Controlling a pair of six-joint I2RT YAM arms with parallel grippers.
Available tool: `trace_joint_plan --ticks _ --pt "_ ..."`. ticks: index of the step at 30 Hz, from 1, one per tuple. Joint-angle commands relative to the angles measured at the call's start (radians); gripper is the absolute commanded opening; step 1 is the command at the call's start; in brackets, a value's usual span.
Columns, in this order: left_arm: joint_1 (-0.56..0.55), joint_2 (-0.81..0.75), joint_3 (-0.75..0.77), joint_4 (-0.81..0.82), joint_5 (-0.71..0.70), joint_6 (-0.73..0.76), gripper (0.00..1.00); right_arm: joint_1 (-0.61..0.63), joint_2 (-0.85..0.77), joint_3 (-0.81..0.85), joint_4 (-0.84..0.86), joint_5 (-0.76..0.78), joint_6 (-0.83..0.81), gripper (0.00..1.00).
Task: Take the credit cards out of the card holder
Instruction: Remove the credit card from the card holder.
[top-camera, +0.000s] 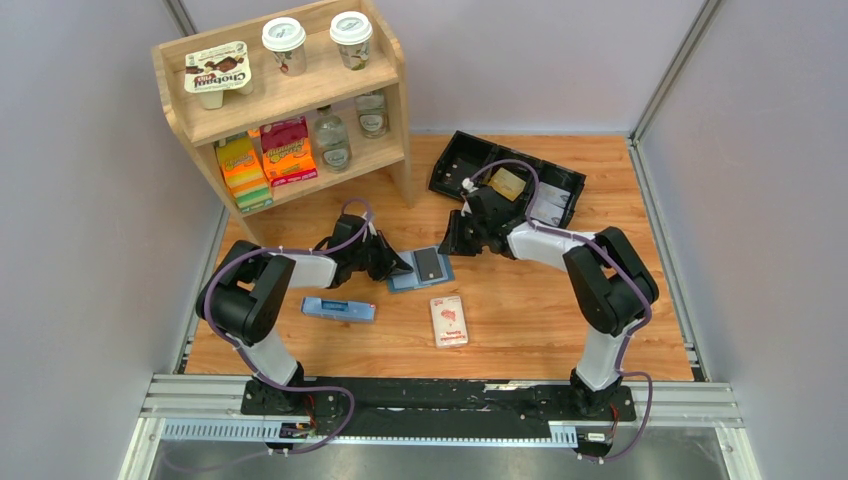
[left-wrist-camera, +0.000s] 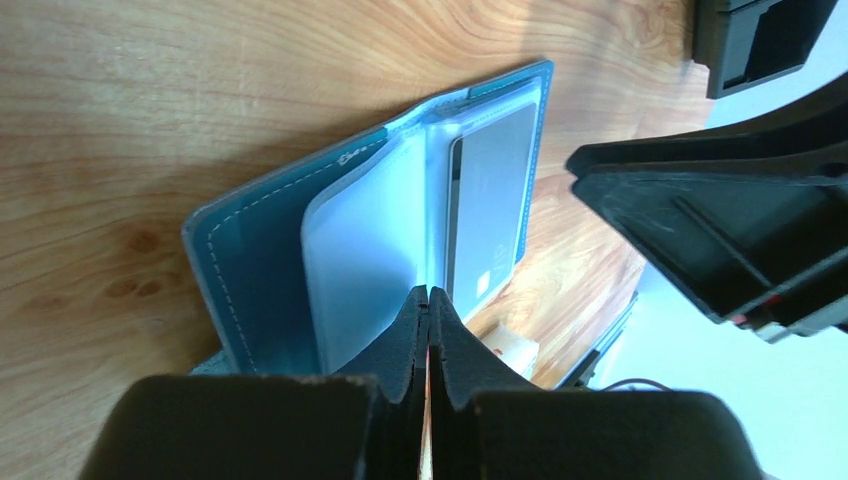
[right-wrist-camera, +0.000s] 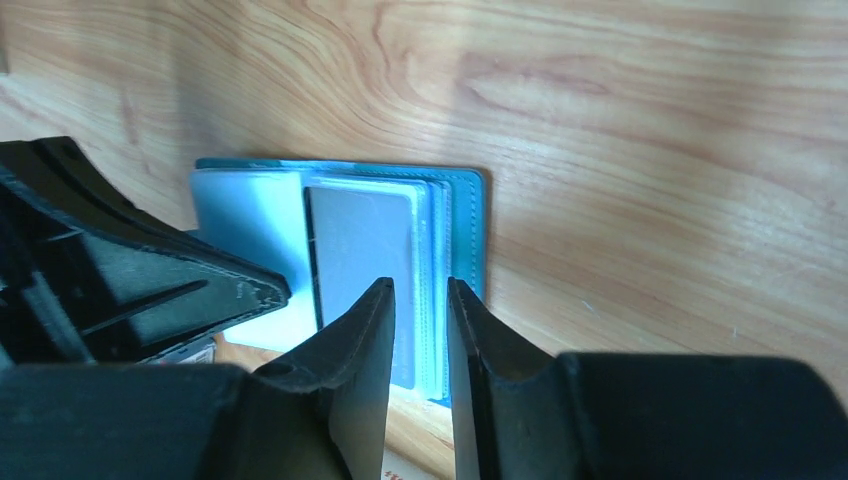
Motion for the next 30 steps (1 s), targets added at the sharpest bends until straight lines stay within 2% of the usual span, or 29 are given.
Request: trace_joint_plan --ticks 1,6,15,21,30 --pt "0.006 -0.021 0.024 -0.034 0.004 0.044 0.0 0.002 -0.052 0.049 0.027 -0.042 -0.04 0.29" --pt "0.006 -0.002 0.036 -0.025 0.027 0.043 0.07 0.002 -0.028 0.041 0.073 -0.11 -0.026 0.26" --pt "0.006 0.001 0.036 -0.005 0.04 0.038 0.25 0.002 0.044 -0.026 0.085 -0.096 -0.017 0.2" --pt "0.006 0.034 0.034 0.049 0.063 0.004 0.3 0.002 0.07 -0.071 0.149 -0.15 -0.006 0.18" --pt "0.006 0.031 0.001 0.142 0.075 -0.036 0.3 0.0 0.104 -0.085 0.165 -0.162 0.018 0.18"
